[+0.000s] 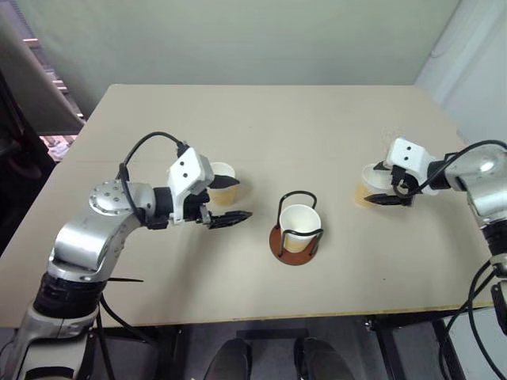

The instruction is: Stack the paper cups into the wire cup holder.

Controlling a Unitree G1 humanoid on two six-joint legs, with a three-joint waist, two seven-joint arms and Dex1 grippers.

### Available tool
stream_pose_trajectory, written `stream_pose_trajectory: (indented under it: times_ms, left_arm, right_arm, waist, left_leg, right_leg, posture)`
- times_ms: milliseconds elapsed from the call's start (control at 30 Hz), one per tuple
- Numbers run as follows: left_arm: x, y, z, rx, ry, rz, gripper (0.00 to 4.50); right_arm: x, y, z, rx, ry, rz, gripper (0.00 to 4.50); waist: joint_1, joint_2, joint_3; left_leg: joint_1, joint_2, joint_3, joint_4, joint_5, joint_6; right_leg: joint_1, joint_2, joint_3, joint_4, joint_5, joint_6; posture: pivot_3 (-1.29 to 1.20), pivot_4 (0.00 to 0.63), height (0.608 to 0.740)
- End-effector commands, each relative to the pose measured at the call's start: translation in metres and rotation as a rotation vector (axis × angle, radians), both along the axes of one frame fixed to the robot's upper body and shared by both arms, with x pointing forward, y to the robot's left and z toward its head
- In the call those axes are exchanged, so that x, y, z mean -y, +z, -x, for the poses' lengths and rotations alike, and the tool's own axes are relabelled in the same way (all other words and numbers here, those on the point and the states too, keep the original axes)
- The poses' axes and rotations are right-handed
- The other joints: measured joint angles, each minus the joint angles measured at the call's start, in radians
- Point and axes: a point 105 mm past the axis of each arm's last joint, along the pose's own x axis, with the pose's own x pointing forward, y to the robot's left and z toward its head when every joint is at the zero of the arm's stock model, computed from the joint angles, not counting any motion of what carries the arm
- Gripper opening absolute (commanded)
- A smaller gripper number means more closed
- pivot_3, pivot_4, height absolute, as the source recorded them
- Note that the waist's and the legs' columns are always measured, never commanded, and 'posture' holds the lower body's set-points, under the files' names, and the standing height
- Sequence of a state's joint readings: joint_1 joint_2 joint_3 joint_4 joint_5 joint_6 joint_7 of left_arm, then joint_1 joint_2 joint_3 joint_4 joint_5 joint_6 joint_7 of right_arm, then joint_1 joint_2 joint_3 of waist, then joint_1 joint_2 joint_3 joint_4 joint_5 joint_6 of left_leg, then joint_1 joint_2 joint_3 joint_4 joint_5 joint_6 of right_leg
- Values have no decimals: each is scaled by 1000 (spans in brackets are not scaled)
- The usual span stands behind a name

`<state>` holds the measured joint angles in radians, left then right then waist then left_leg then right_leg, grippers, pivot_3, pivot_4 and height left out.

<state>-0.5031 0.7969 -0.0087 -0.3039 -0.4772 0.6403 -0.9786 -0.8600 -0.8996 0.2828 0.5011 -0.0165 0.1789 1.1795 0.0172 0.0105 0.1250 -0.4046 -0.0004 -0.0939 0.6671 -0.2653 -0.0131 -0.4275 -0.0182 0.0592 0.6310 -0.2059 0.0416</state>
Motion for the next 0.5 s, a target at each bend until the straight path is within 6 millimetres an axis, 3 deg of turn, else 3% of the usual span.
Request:
stream_pose_trajectory:
  times_ms: [33,233,333,500]
  left_arm:
    - [-4,13,3,52,9,6,4129]
    - [-5,12,2,54,8,5,4129]
    - [-4,12,1,56,3,5,4129]
    - [-7,12,-1,54,-2,-2,4129]
  right_arm:
    - [-1,10,-4,45,13,14,3550]
    - [-1,23,-2,66,31,-7,1293]
    - [-10,50,17,77,126,-67,175]
    - [-50,122,83,148,393,-191,44]
  waist:
    - [0,0,0]
    - [1,0,0]
    - [2,1,0]
    - [4,1,1]
  left_leg:
    - [0,0,0,0,0,0]
    - [0,0,0,0,0,0]
    - [0,0,0,0,1,-1]
    - [-1,0,0,-2,2,-3]
  right_leg:
    - [0,0,0,0,0,0]
    - [0,0,0,1,0,-1]
    - [0,0,0,1,0,-1]
    - [-1,1,-1,0,-1,-4]
  posture:
    - [0,150,740]
    - [0,150,740]
    - [0,150,740]
    - [0,150,740]
